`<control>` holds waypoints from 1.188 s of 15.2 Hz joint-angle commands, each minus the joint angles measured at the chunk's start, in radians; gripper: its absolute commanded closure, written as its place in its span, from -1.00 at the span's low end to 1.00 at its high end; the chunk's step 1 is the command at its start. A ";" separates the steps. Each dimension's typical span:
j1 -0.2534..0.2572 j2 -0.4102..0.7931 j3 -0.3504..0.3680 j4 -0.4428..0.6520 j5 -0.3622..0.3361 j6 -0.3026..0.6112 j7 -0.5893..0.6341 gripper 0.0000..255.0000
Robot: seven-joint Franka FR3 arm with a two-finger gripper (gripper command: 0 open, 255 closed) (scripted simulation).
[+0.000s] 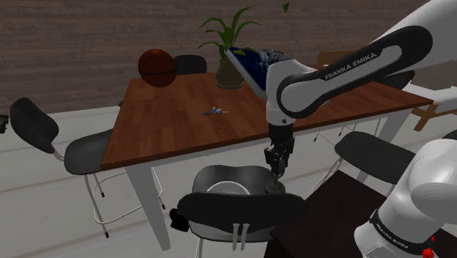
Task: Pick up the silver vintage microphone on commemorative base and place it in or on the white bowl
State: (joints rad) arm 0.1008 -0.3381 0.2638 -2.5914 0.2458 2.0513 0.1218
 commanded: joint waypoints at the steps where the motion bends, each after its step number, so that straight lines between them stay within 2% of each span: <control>1: -0.001 -0.019 -0.004 0.015 -0.002 -0.035 0.001 1.00; 15: -0.003 -0.105 -0.027 0.132 -0.015 -0.237 0.018 1.00; 18: 0.019 -0.045 0.020 0.213 0.003 -0.245 0.086 1.00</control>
State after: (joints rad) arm 0.1115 -0.3990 0.2681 -2.3991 0.2420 1.8063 0.1850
